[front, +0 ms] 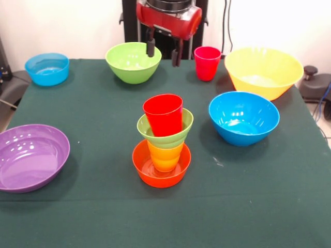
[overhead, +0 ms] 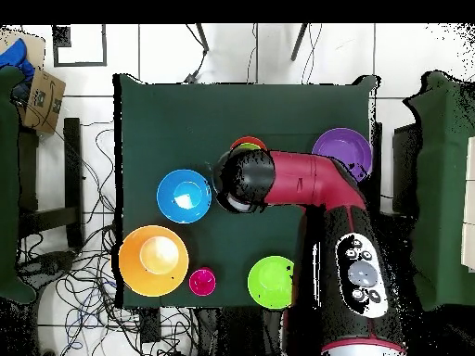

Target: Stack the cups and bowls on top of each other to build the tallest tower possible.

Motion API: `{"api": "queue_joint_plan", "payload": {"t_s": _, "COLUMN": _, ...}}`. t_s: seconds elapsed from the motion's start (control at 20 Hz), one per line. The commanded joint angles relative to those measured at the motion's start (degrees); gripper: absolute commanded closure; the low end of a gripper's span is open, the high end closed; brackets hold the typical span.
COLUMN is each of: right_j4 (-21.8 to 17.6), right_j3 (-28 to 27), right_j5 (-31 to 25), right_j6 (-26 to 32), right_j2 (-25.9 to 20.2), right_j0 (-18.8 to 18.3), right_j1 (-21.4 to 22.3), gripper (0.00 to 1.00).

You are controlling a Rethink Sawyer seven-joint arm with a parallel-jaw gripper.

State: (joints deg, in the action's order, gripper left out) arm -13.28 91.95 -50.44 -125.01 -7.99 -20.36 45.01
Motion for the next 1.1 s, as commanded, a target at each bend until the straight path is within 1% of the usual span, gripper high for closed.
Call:
{"api": "queue_joint_plan", "payload": {"t_s": 0.05, "right_j4": -6.46, "right_j3": 4.16, "right_j5": 3.53, "right_j6": 15.55, "right_j2": -7.45, "right_j0": -1.85, "right_j1": -1.16, "gripper": 0.00}}
{"api": "queue_joint_plan", "payload": {"t_s": 0.2, "right_j4": -7.32, "right_j3": 4.46, "right_j5": 4.07, "right_j6": 15.13, "right_j2": -8.13, "right_j0": -2.59, "right_j1": -1.29, "gripper": 0.00}}
{"api": "queue_joint_plan", "payload": {"t_s": 0.4, "right_j4": -8.50, "right_j3": 5.94, "right_j5": 5.95, "right_j6": 15.99, "right_j2": -9.47, "right_j0": -5.03, "right_j1": -1.70, "gripper": 0.00}}
{"api": "queue_joint_plan", "payload": {"t_s": 0.7, "right_j4": -9.91, "right_j3": 6.43, "right_j5": 6.23, "right_j6": 17.81, "right_j2": -11.63, "right_j0": -8.42, "right_j1": -1.82, "gripper": 0.00}}
{"api": "queue_joint_plan", "payload": {"t_s": 1.1, "right_j4": -12.15, "right_j3": 7.94, "right_j5": 6.68, "right_j6": 17.64, "right_j2": -14.16, "right_j0": -11.48, "right_j1": -0.99, "gripper": 0.00}}
